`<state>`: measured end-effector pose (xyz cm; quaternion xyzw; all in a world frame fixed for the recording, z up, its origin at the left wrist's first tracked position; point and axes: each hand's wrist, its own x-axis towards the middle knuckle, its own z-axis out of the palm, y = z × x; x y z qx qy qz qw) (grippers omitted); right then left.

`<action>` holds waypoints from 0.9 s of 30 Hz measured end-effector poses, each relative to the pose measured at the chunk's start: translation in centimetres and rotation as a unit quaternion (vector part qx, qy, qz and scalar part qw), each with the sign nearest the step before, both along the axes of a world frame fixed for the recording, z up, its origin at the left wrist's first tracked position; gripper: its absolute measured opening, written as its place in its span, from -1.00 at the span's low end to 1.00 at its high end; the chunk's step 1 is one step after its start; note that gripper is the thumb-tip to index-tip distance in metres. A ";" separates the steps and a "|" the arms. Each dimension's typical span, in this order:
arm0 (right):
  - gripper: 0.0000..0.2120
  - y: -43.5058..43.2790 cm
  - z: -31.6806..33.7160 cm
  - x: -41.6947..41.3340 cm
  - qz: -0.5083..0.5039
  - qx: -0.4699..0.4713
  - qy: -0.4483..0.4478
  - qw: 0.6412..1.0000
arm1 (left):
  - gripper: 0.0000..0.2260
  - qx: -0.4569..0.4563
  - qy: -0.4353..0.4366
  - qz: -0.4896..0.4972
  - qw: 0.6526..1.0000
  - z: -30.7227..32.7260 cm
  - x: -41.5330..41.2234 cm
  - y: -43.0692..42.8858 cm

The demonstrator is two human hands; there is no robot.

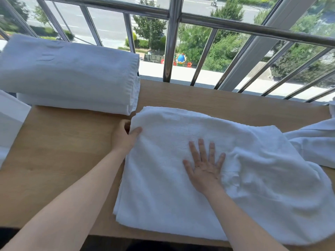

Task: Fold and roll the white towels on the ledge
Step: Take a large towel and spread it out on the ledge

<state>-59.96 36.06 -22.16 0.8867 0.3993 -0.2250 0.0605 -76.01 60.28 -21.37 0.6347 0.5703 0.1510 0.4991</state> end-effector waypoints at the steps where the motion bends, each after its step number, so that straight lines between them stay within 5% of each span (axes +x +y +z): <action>1: -0.37 0.0 0.0 0.0 -0.002 0.002 0.002 1.000 | -0.74 -0.011 -0.014 0.024 1.000 0.3 -0.1 -0.2; 8: -0.38 0.1 0.0 -0.2 -0.004 0.003 -0.004 1.000 | -0.70 -0.097 0.008 -0.016 0.995 -0.7 -5.9 -6.0; 13: -0.38 0.0 0.1 -0.4 -0.002 0.001 -0.003 1.000 | -0.80 -0.048 0.028 -0.010 0.998 -0.7 -7.3 -6.7; 18: -0.40 -0.1 0.3 -0.1 0.005 -0.003 0.011 1.000 | -0.50 0.009 0.013 0.011 1.000 0.0 -6.0 -8.0; 20: -0.41 -0.8 0.5 0.1 0.011 0.009 0.013 1.000 | -0.35 0.106 0.071 -0.047 0.991 -0.2 -5.3 -8.7; 23: -0.42 -2.6 1.0 0.2 0.013 0.040 0.023 0.999 | -0.41 0.240 0.137 -0.185 0.943 -0.6 -3.1 -10.4; 27: -0.45 -6.0 2.7 0.7 -0.010 0.121 0.021 0.992 | -0.41 0.271 0.150 -0.369 0.876 -1.7 1.7 -14.9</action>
